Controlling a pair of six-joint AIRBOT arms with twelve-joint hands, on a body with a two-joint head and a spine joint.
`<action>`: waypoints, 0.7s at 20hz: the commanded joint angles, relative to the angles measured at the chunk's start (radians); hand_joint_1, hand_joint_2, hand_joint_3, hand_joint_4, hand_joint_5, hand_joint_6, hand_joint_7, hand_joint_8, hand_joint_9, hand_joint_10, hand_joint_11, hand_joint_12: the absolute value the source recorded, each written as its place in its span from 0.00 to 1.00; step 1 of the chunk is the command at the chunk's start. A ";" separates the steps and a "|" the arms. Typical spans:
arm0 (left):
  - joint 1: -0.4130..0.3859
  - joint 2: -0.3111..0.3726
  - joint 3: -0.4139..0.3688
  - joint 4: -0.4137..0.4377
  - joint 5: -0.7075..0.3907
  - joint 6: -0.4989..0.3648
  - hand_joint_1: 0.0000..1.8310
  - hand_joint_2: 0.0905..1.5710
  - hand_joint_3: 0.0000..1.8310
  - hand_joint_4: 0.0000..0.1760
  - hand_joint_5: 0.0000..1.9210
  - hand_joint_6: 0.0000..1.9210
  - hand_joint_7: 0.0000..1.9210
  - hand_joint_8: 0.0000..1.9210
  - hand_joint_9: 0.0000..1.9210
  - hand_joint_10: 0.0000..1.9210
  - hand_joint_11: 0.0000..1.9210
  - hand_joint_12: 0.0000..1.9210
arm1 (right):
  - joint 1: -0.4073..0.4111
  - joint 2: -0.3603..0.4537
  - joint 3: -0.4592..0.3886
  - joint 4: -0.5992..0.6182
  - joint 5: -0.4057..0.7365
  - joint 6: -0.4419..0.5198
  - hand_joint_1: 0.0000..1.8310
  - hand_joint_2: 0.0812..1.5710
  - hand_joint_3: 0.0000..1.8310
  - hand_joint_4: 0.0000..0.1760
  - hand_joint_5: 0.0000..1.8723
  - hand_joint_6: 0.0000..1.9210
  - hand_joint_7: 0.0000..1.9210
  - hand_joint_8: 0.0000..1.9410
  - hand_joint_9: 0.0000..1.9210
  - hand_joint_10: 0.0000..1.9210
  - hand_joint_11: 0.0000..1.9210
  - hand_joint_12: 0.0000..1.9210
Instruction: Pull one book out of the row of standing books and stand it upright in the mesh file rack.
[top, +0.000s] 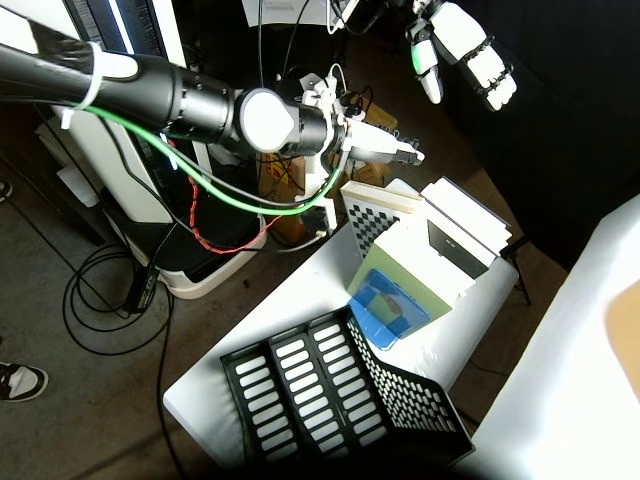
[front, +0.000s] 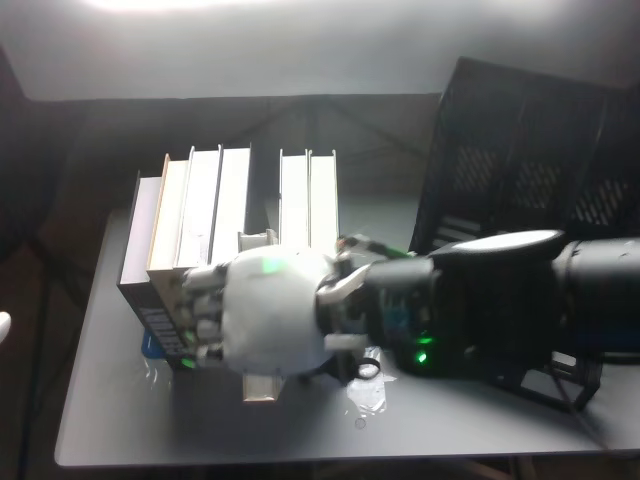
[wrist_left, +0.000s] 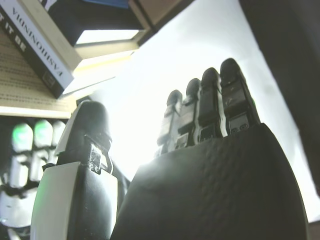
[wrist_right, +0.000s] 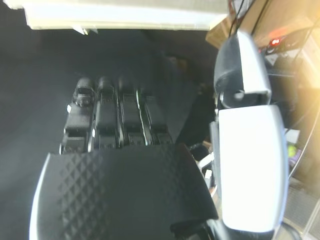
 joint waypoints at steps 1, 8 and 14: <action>0.003 0.009 0.002 -0.010 -0.130 -0.003 0.25 0.91 0.01 0.22 0.02 0.01 0.00 0.00 0.00 0.00 0.00 0.00 | 0.000 0.002 -0.001 0.002 0.056 -0.002 0.05 0.71 0.02 0.11 0.13 0.03 0.07 0.00 0.02 0.02 0.00 0.08; 0.007 0.005 0.001 -0.012 -0.135 -0.005 0.21 0.91 0.00 0.28 0.01 0.00 0.00 0.00 0.00 0.00 0.00 0.00 | -0.018 -0.007 0.020 -0.005 0.051 -0.008 0.00 0.71 0.02 0.00 0.04 0.01 0.00 0.00 0.00 0.00 0.00 0.00; 0.008 0.000 0.004 -0.010 -0.135 -0.009 0.20 0.91 0.00 0.30 0.01 0.00 0.00 0.00 0.00 0.00 0.00 0.00 | -0.036 -0.032 0.061 0.001 0.018 -0.014 0.00 0.71 0.03 0.00 0.04 0.01 0.00 0.00 0.00 0.00 0.00 0.00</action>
